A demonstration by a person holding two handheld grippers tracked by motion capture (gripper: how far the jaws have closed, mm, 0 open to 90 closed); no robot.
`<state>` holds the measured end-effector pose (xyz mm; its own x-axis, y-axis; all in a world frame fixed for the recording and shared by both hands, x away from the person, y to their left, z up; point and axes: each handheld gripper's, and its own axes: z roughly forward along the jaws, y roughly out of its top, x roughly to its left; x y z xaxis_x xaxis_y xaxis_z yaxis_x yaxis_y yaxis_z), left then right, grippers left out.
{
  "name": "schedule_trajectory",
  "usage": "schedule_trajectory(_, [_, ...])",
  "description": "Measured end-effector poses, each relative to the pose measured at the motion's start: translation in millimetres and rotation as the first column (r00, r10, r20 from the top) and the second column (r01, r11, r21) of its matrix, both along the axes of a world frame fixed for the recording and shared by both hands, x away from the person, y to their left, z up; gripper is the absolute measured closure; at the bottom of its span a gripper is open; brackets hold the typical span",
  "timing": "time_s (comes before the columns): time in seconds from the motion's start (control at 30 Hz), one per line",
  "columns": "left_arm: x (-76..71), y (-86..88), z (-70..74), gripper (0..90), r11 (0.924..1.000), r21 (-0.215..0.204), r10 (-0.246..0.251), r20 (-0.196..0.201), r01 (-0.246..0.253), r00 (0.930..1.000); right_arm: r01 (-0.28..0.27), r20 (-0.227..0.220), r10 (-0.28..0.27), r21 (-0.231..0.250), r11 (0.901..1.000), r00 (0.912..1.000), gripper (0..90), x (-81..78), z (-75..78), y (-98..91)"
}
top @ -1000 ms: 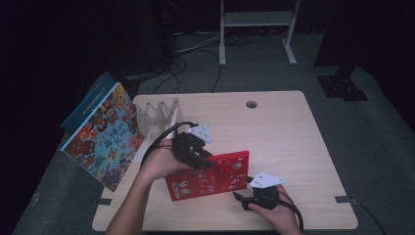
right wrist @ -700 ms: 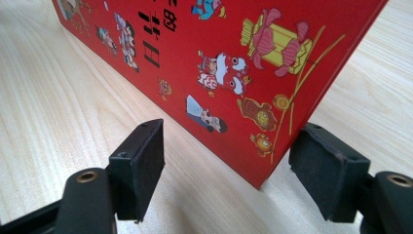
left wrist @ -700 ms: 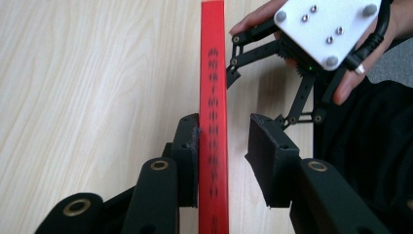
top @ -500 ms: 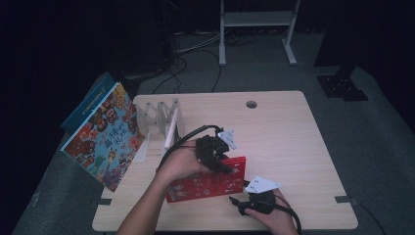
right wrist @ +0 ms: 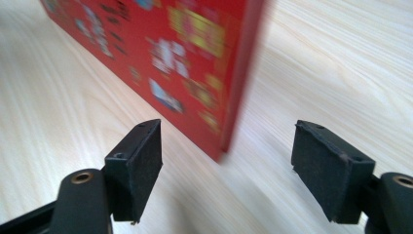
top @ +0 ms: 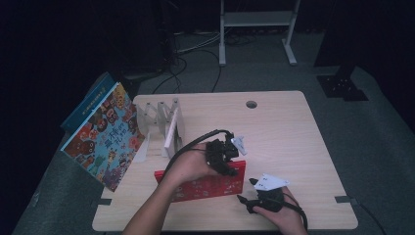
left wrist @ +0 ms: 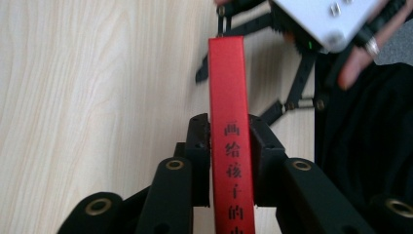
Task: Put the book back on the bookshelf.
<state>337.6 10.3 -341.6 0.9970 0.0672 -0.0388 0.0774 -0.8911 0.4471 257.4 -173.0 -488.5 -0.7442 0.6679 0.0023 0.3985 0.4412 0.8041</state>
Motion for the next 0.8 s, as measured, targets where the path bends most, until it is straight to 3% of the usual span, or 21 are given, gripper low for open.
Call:
schedule_trajectory(0.23, [1.2, -0.3, 0.6, 78.6, 0.9999, 0.006, 0.012, -0.024, -0.012, 0.9996, 0.085, -0.029, -0.086, -0.04, 0.9956, 0.9959, 22.8, 13.0, -2.4, -30.0])
schedule_trajectory(0.47, [4.4, 4.3, 4.0, 79.4, 0.999, -0.004, 0.044, -0.04, -0.044, 0.9982, 0.114, -0.045, -0.118, -0.073, 0.9907, 0.992, 21.8, 21.3, -9.4, -36.5])
schedule_trajectory(0.67, [6.3, 21.0, 16.6, 79.5, 0.9947, -0.065, 0.077, -0.039, -0.08, 0.9962, 0.123, -0.052, -0.128, -0.088, 0.9884, 0.9904, 21.2, 23.8, -12.9, -34.2])
schedule_trajectory(0.8, [6.5, 36.8, 25.7, 79.5, 0.987, -0.115, 0.11, -0.025, -0.112, 0.9936, 0.131, -0.052, -0.135, -0.075, 0.9886, 0.9895, 20.4, 25.7, -14.7, -34.5])
